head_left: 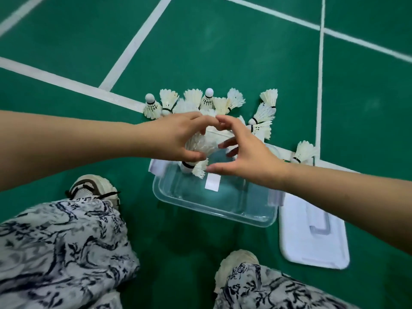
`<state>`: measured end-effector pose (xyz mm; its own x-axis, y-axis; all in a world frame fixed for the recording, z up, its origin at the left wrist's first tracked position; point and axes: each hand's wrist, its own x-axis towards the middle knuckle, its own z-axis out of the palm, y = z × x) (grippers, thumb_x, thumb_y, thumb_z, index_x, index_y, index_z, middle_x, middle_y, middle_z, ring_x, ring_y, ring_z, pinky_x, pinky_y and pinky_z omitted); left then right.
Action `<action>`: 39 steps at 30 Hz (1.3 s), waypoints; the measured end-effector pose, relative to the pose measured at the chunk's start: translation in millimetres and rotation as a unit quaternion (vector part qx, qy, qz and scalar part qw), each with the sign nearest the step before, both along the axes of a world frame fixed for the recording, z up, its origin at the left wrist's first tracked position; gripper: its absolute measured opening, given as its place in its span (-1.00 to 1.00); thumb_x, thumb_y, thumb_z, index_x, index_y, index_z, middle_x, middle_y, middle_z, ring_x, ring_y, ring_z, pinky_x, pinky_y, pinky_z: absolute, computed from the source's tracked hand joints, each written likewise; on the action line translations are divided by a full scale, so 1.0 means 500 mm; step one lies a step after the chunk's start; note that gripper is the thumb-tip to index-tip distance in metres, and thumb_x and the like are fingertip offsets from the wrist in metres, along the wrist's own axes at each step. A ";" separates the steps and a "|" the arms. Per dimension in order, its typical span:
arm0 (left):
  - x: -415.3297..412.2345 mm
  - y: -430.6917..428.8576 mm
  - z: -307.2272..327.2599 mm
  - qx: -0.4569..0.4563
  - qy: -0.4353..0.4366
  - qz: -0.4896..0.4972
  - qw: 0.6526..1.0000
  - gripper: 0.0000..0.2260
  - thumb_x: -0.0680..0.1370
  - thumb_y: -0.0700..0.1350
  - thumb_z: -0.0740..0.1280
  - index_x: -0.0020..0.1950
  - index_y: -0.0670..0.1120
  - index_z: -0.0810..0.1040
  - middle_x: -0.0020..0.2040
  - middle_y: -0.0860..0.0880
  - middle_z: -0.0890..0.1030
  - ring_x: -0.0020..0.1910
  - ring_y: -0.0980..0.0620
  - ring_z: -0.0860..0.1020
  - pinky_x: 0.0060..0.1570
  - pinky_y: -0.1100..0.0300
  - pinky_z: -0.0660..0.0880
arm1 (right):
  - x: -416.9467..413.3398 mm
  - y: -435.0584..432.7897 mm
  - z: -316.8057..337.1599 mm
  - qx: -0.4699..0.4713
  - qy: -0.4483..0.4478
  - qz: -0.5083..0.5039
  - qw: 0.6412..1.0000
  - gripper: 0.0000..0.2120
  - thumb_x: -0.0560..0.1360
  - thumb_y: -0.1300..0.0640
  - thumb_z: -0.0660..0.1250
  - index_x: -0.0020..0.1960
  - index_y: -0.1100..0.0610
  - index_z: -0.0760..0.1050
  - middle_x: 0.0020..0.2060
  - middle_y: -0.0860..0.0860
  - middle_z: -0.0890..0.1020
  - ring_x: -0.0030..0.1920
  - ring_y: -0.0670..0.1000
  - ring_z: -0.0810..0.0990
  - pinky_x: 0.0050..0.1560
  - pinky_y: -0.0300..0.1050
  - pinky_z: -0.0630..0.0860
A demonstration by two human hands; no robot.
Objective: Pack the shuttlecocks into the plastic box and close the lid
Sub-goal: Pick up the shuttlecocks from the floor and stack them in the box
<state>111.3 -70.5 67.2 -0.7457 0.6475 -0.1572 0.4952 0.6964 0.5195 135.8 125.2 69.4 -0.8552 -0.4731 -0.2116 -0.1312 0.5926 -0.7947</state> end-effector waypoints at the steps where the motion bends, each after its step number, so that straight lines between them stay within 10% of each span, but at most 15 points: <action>1: 0.002 0.009 0.002 0.007 0.003 -0.002 1.000 -0.37 0.40 0.06 0.38 0.40 0.08 0.19 0.05 0.11 0.34 0.00 0.12 0.37 0.01 0.27 0.27 | 0.011 0.005 0.007 -0.011 -0.012 -0.004 1.000 -0.11 0.26 0.01 0.54 0.42 -0.06 0.11 0.24 -0.12 0.32 0.05 -0.14 0.48 0.00 -0.34 0.47; 14: 0.039 0.047 -0.010 0.066 0.033 -0.031 0.997 -0.33 0.29 0.07 0.36 0.31 0.14 0.11 0.05 0.04 0.36 0.01 0.09 0.35 0.06 0.25 0.32 | 0.037 -0.017 -0.010 -0.110 -0.092 -0.134 0.981 -0.45 0.28 0.08 0.53 0.17 -0.02 0.34 -0.17 -0.12 0.50 -0.12 -0.09 0.55 0.09 0.09 0.54; 20: 0.042 0.024 -0.012 0.120 0.034 0.039 0.991 -0.21 0.25 0.25 0.34 0.38 0.16 0.03 0.07 0.03 0.36 0.00 0.11 0.40 0.11 0.20 0.40 | 0.034 -0.011 -0.019 -0.173 -0.111 -0.162 0.965 -0.45 0.32 0.21 0.50 0.20 -0.06 0.34 -0.12 -0.06 0.45 -0.19 -0.08 0.53 0.03 -0.12 0.54; 24: 0.037 0.017 -0.011 0.074 0.019 0.077 0.994 -0.19 0.29 0.13 0.47 0.42 0.00 0.14 0.06 -0.03 0.42 0.01 -0.02 0.47 0.13 0.04 0.45 | 0.031 -0.005 -0.017 -0.284 -0.197 -0.211 0.914 -0.54 0.41 0.31 0.39 0.21 0.02 0.34 -0.13 0.01 0.38 -0.11 0.02 0.53 0.06 -0.01 0.57; 29: 0.040 0.019 -0.022 0.034 0.051 0.035 0.997 -0.47 0.35 0.23 0.32 0.16 -0.11 0.42 0.00 -0.01 0.41 -0.07 0.06 0.40 -0.07 0.33 0.27 | 0.034 -0.004 -0.014 -0.357 -0.243 -0.182 0.883 -0.57 0.29 0.25 0.37 0.10 -0.05 0.43 -0.07 0.10 0.50 -0.13 0.05 0.58 0.00 -0.05 0.58; 39: 0.042 0.015 -0.040 0.011 0.049 0.023 0.998 -0.69 0.42 0.01 0.40 0.03 -0.15 0.48 0.03 -0.11 0.45 -0.06 0.06 0.38 -0.07 0.27 0.27 | 0.030 0.021 -0.016 -0.095 -0.044 -0.092 0.990 -0.54 0.30 0.13 0.53 0.05 -0.06 0.35 -0.06 -0.19 0.46 -0.19 -0.14 0.51 -0.09 -0.22 0.50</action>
<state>132.5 -63.0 47.0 -0.7864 0.6140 -0.0681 0.5116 0.7091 0.4853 150.6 135.8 61.2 -0.9130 -0.3494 -0.2105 0.0390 0.4388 -0.8977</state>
